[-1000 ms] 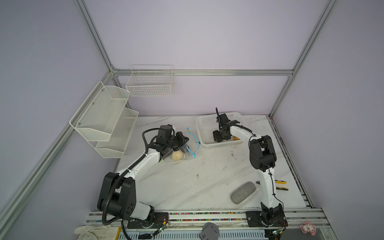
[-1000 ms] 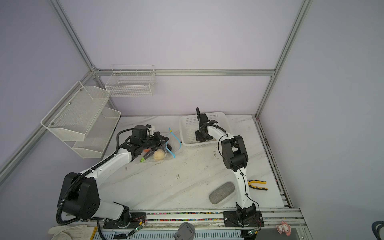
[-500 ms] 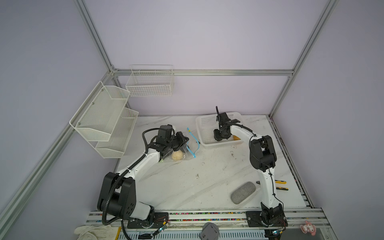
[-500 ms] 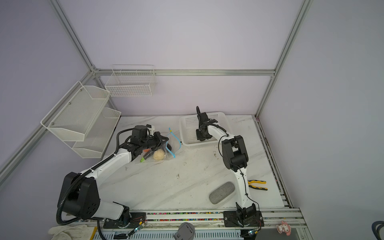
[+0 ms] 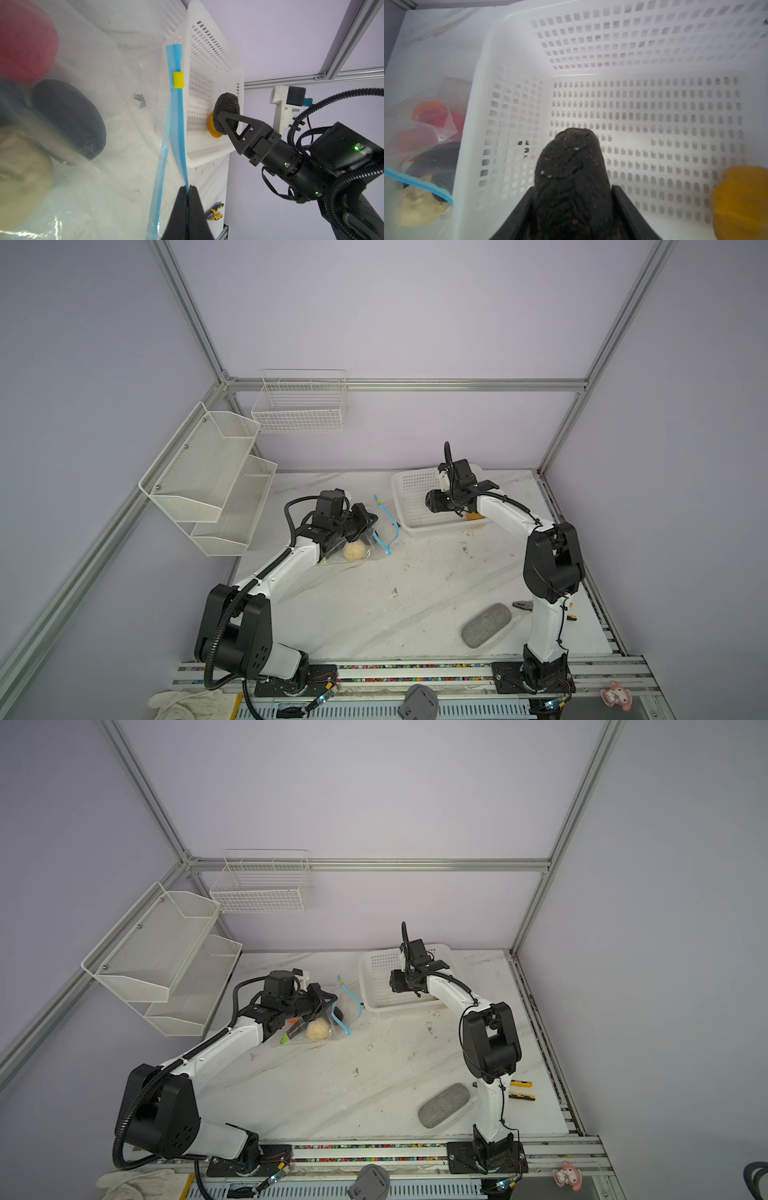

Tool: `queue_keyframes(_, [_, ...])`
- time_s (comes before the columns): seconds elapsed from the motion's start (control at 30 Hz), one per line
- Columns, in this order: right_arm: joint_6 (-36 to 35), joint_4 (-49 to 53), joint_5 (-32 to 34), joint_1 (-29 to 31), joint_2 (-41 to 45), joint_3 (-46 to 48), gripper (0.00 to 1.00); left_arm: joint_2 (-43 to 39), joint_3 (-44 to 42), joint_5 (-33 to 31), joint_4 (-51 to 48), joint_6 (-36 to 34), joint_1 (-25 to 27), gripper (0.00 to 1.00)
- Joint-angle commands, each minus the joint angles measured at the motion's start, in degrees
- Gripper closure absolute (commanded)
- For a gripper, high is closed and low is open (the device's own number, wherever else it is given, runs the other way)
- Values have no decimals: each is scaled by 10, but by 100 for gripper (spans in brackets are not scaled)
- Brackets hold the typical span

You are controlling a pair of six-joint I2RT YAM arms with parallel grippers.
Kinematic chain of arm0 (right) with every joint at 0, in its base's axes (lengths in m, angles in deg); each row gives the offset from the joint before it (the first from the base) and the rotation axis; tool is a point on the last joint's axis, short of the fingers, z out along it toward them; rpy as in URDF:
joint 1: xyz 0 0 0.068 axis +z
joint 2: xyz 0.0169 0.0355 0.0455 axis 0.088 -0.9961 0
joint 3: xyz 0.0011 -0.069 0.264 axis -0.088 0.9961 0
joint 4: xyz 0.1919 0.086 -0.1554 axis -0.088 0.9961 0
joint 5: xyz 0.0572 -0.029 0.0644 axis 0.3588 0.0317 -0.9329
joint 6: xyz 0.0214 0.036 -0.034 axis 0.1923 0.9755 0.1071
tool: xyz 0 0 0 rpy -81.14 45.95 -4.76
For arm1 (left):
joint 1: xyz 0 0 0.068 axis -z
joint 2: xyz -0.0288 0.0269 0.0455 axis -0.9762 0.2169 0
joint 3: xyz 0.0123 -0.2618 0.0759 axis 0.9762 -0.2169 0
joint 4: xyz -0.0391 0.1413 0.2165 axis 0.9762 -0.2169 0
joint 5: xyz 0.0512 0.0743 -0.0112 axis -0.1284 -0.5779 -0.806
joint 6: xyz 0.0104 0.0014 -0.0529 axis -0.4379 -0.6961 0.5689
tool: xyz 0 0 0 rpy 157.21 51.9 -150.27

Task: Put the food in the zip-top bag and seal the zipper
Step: 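Carry the dark eggplant toward the bag mouth held by the left gripper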

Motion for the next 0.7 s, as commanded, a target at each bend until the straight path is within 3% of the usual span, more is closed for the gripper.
queue_keyframes(0.0, [19, -45, -40, 22, 26, 26, 51, 2, 35, 1, 13, -13, 1, 100])
queue_keyframes(0.67, [2, -93, -137, 118, 45, 33, 52, 2, 56, 2, -4, -19, 2, 100])
